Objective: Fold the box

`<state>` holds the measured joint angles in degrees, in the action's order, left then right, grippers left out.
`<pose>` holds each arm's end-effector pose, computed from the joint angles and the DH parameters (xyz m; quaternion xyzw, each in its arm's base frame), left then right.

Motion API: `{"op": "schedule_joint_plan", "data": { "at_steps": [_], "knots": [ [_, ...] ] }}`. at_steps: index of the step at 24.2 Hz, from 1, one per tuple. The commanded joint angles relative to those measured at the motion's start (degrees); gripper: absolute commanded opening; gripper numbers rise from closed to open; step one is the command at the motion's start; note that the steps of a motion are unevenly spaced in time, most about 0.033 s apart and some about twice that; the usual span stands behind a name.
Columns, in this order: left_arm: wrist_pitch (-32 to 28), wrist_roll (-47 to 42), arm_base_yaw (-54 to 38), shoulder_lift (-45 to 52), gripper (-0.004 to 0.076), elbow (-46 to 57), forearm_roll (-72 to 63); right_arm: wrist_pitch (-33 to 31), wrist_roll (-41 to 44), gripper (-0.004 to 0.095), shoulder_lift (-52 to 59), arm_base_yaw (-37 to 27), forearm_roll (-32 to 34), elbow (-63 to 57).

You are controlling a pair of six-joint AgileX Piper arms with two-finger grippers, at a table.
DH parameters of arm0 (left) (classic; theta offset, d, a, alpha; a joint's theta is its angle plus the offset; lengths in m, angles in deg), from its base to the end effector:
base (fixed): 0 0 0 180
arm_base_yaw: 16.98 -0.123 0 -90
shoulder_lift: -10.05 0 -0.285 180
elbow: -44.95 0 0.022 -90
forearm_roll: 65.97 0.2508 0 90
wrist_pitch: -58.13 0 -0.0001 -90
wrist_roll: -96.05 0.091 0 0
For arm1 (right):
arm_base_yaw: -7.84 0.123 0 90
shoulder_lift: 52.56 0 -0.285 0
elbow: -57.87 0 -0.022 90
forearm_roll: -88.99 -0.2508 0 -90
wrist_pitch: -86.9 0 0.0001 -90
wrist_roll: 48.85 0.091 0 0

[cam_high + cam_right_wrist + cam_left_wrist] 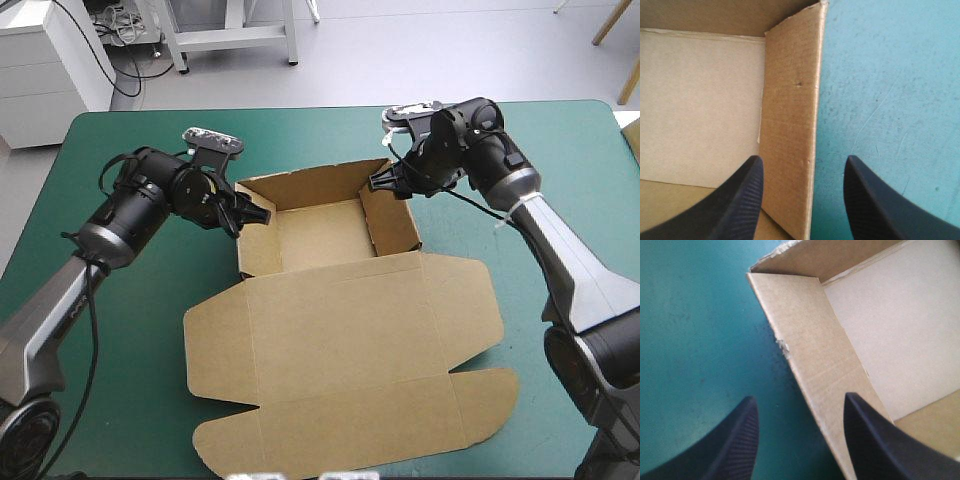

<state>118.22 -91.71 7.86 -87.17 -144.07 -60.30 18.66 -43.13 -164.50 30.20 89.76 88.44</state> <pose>0.3060 -0.1330 0.3585 0.1546 0.9483 -0.0305 0.2754 0.3677 0.1500 0.3682 -0.1404 0.9547 0.0571 0.2559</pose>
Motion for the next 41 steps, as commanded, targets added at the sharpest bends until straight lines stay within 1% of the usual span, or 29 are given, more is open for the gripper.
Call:
{"op": "schedule_joint_plan", "data": {
  "at_steps": [1,3,6,10,13,15,18,20,24,29,30,31,33,35,37,38,41],
  "knots": [
    [4.9,0.6,0.4,6.7,0.0372,-5.1,-0.5,1.2,-0.5,0.0462,6.9,-0.3,-2.0,1.9],
    [8.1,3.1,0.4,10.2,0.0372,-6.4,-1.2,1.2,-0.8,0.0462,9.1,-0.3,-4.5,1.9],
    [10.8,4.7,0.4,15.8,0.0372,-6.3,-3.4,1.2,-2.3,0.0462,11.0,-0.3,-6.8,1.9],
    [12.6,10.5,0.4,25.1,0.0371,-5.7,-10.8,1.2,-2.9,0.0462,10.8,-0.2,-6.1,1.6],
    [12.0,12.0,0.4,31.7,0.0361,-0.8,-10.9,1.2,-2.9,0.0462,9.1,-0.2,-4.2,1.5],
    [9.4,12.8,0.4,38.1,0.0329,6.6,-10.6,1.2,-2.9,0.0461,6.9,-0.2,-3.0,1.5],
    [2.1,13.0,0.4,49.7,0.0259,21.7,-10.6,1.2,-2.9,0.0462,2.5,-0.2,-1.8,1.5],
    [-0.4,13.0,0.4,54.8,0.0230,29.3,-10.6,1.2,-2.9,0.0462,0.2,-0.2,-0.8,1.5],
    [-3.9,12.3,0.4,63.4,0.0166,41.8,-11.2,1.2,-2.9,0.0462,-3.5,-0.2,0.2,1.5],
    [-7.1,10.3,0.4,73.2,0.0011,54.0,-11.2,1.2,-2.9,0.0460,-7.0,-0.2,0.1,1.5],
    [-7.7,9.9,0.4,74.7,-0.0009,55.8,-11.2,1.2,-2.9,0.0454,-7.2,-0.2,0.1,1.5],
    [-8.3,9.8,0.4,76.6,-0.0008,55.9,-11.2,1.3,-2.9,0.0434,-7.7,-0.2,0.2,1.5],
    [-9.3,9.7,0.4,78.9,-0.0008,55.9,-11.0,1.3,-2.9,0.0364,-7.9,-0.2,0.3,1.5],
    [-9.3,9.7,0.4,81.2,-0.0008,55.9,-11.0,1.3,-3.7,0.0222,-8.1,-0.2,0.5,1.5],
    [-8.5,9.7,0.4,82.3,-0.0008,55.9,-11.0,1.3,-4.4,0.0029,-8.2,-0.2,1.2,1.5],
    [-8.5,9.7,0.4,82.4,-0.0008,55.9,-11.0,1.3,-4.3,-0.0017,-8.2,-0.2,1.8,1.5],
    [-8.5,9.7,0.4,82.4,-0.0008,55.9,-11.0,1.3,-4.4,-0.0021,-8.2,-0.4,3.3,1.5]
  ]
}}
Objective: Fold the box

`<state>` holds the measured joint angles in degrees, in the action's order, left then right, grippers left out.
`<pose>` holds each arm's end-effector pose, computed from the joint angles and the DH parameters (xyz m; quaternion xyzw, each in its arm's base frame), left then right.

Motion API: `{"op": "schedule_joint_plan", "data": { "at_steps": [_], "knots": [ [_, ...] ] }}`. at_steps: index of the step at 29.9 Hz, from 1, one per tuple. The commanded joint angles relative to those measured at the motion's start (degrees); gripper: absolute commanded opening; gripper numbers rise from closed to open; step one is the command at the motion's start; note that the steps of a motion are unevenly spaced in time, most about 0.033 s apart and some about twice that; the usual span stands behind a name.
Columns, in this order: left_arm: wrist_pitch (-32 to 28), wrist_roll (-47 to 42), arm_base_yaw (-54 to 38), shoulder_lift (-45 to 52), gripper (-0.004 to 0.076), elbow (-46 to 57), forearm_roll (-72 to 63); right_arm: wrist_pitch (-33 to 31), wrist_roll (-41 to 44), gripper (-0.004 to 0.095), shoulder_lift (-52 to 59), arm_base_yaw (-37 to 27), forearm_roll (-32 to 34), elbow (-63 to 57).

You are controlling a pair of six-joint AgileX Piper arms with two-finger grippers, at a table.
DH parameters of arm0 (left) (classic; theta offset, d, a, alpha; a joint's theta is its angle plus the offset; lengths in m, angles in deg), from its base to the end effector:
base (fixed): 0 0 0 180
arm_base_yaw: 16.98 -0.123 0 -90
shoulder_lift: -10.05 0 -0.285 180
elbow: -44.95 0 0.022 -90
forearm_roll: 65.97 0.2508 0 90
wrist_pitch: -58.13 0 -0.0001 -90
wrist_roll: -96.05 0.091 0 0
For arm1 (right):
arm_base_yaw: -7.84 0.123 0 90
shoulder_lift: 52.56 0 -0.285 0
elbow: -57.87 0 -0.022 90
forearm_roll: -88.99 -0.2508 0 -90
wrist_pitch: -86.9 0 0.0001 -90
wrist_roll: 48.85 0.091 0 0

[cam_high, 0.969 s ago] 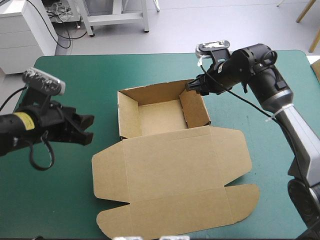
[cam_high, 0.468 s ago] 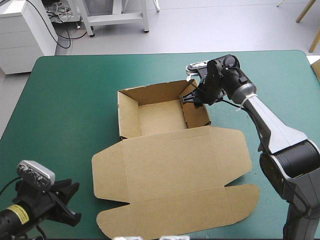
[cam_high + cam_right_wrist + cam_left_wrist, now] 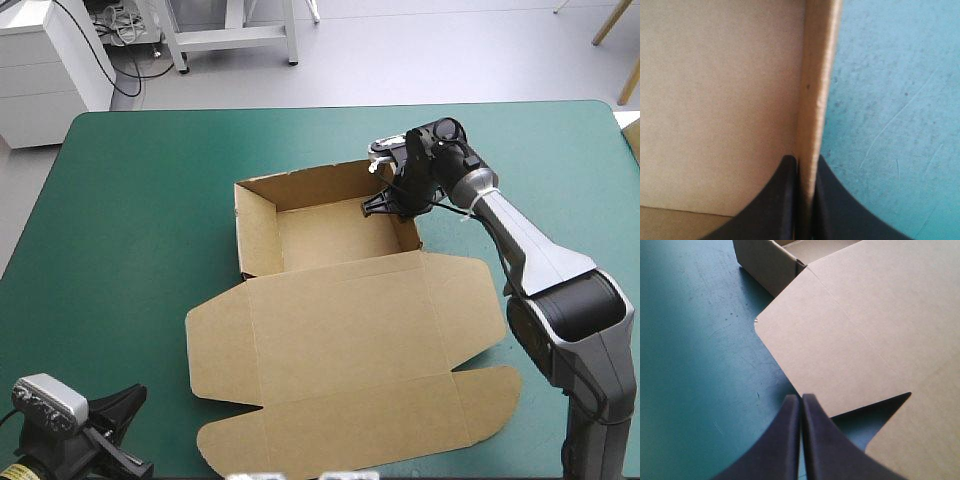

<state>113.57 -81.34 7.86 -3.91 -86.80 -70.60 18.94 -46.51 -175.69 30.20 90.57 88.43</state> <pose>0.0115 -0.0120 0.2860 0.2005 0.8310 -0.1393 0.4998 0.4055 0.1643 0.2866 -0.1742 0.9700 0.0230 0.1680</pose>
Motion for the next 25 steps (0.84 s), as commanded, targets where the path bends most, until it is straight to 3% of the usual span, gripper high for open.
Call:
{"op": "schedule_joint_plan", "data": {
  "at_steps": [1,8,25],
  "knots": [
    [-3.8,-0.6,0.4,-0.8,-0.0008,-1.4,-0.8,1.0,-1.0,-0.0021,3.0,-0.5,3.3,1.5],
    [-3.8,-0.6,0.4,-0.8,-0.0008,-1.4,-0.8,1.0,-2.3,-0.0022,3.0,-9.0,4.6,1.5],
    [-3.8,-0.6,0.4,-0.8,-0.0008,-1.4,-0.8,0.9,-9.0,-0.0022,3.0,-46.6,4.4,1.5]
  ]
}}
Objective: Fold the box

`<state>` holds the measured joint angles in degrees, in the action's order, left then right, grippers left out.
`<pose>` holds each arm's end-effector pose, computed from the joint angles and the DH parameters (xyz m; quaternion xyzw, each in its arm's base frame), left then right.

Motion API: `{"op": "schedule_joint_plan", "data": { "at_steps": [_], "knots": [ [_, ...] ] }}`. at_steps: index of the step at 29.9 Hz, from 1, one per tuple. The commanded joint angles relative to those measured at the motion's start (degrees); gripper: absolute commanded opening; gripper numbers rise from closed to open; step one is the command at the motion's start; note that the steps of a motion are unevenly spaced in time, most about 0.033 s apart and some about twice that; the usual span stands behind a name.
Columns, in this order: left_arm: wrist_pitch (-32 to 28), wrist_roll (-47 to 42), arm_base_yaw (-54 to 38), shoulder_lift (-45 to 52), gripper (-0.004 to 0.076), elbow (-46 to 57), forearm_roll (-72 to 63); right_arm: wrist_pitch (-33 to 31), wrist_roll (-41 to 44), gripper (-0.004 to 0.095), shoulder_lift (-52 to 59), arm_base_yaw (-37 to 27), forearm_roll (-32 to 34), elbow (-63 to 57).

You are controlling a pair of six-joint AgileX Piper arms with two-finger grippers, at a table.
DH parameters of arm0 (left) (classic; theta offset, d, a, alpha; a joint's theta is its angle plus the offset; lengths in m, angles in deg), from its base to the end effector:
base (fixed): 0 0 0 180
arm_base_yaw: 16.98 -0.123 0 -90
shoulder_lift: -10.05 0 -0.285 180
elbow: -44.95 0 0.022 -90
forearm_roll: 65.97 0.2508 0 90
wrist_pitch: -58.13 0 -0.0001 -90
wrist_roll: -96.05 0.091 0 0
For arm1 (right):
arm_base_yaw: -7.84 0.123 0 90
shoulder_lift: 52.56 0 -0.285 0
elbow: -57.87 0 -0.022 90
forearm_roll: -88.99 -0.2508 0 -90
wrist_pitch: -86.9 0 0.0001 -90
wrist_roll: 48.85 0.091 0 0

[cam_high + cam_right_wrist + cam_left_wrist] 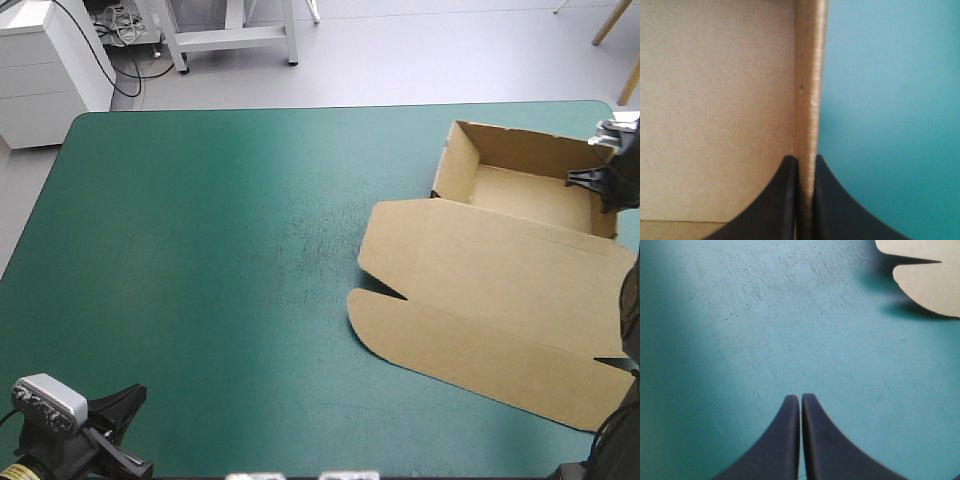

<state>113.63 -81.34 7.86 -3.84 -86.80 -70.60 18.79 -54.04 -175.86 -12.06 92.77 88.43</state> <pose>0.0113 -0.0119 0.2860 0.2006 0.8310 -0.1393 0.4998 0.4098 -0.1543 0.2854 0.1192 0.9783 -0.0676 0.1553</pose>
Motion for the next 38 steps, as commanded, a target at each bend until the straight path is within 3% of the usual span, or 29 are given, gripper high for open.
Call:
{"op": "schedule_joint_plan", "data": {
  "at_steps": [1,9,19,22,27,32,38],
  "knots": [
    [-3.9,-0.6,0.4,-0.9,-0.0008,-1.4,-0.8,1.1,-1.8,-0.0022,3.2,-5.5,2.2,1.5],
    [-3.9,-0.6,0.4,-0.9,-0.0008,-1.4,-0.8,2.2,-2.9,-0.0021,3.2,-11.9,2.2,1.5],
    [-3.9,-0.6,0.4,-0.9,-0.0008,-1.4,-0.8,1.1,-2.5,0.0009,1.5,-12.4,2.2,1.5],
    [-3.9,-0.6,0.4,-0.9,-0.0008,-1.4,-0.8,1.1,-2.5,0.0120,1.5,-12.4,2.4,1.5],
    [-3.9,-0.6,0.4,-0.9,-0.0008,-1.4,-0.8,1.1,-2.5,0.0402,1.6,-12.4,3.0,1.5],
    [-3.9,-0.6,0.4,-0.9,-0.0008,-1.4,-0.8,1.1,-2.5,0.0452,3.9,-12.3,2.1,1.5],
    [-3.9,-0.6,0.4,-0.9,-0.0008,-1.4,-0.8,1.1,-3.7,0.0452,10.8,-12.3,-4.4,1.5]
  ]
}}
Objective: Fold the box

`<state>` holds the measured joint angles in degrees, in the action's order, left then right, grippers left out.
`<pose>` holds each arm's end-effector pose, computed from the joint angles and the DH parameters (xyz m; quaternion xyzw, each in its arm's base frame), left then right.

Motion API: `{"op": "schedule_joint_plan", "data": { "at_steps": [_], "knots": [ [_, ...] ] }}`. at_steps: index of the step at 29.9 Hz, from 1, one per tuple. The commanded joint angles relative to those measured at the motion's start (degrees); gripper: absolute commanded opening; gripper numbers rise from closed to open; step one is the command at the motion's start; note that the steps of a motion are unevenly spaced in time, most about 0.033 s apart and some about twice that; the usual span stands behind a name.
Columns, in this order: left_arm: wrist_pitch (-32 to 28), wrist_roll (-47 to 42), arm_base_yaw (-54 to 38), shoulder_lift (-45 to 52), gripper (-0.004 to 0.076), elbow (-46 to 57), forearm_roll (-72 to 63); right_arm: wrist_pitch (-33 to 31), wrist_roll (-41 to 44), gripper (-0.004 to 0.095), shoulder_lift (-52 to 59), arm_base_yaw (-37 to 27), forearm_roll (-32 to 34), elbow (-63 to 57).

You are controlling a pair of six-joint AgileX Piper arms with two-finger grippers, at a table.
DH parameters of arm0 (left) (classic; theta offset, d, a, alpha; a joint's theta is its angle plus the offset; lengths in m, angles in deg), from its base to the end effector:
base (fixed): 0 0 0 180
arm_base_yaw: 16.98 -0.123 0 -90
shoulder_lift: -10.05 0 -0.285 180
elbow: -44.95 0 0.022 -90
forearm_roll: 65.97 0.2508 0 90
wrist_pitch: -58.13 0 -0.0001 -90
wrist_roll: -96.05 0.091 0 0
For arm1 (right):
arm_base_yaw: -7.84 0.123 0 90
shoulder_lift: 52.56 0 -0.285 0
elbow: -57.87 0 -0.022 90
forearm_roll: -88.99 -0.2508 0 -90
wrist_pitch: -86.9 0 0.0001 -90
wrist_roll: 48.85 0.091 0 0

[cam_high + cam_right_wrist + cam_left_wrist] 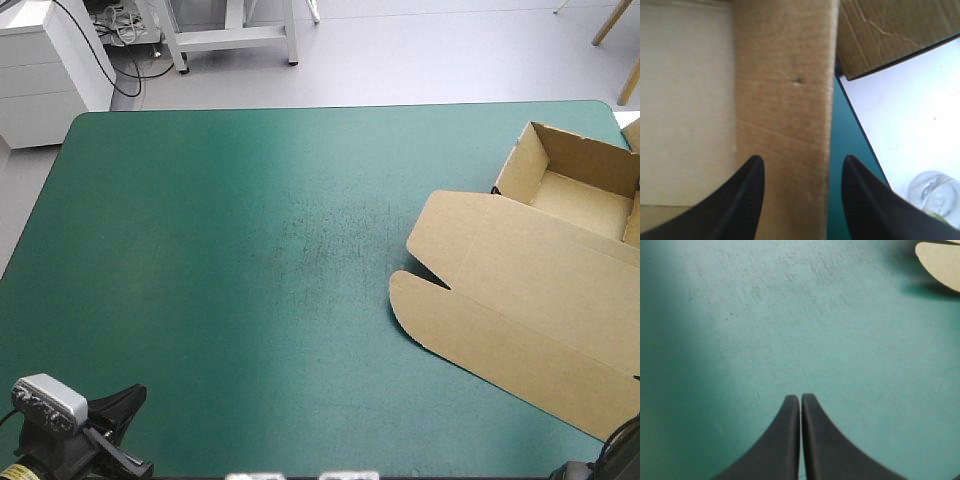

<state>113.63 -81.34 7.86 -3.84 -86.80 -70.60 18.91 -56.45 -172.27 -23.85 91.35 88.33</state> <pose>0.0113 -0.0119 0.2860 0.2006 0.8310 -0.1393 0.4998 0.3614 -0.2272 0.3119 0.2008 0.9593 -0.0854 0.1790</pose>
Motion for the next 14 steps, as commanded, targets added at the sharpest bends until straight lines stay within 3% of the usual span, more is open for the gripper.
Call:
{"op": "schedule_joint_plan", "data": {
  "at_steps": [1,7,14],
  "knots": [
    [-3.9,-0.6,0.4,-0.9,-0.0008,-1.4,-0.8,1.0,-2.0,0.0452,8.7,-0.4,-4.6,1.6],
    [-3.9,-0.6,0.4,-0.9,-0.0008,-1.4,-0.8,1.0,-2.4,0.0336,17.8,3.3,-8.1,1.6],
    [-3.9,-0.6,0.4,-0.9,-0.0008,-1.4,-0.8,1.0,-2.4,0.0109,27.1,15.4,-8.3,1.6]
  ]
}}
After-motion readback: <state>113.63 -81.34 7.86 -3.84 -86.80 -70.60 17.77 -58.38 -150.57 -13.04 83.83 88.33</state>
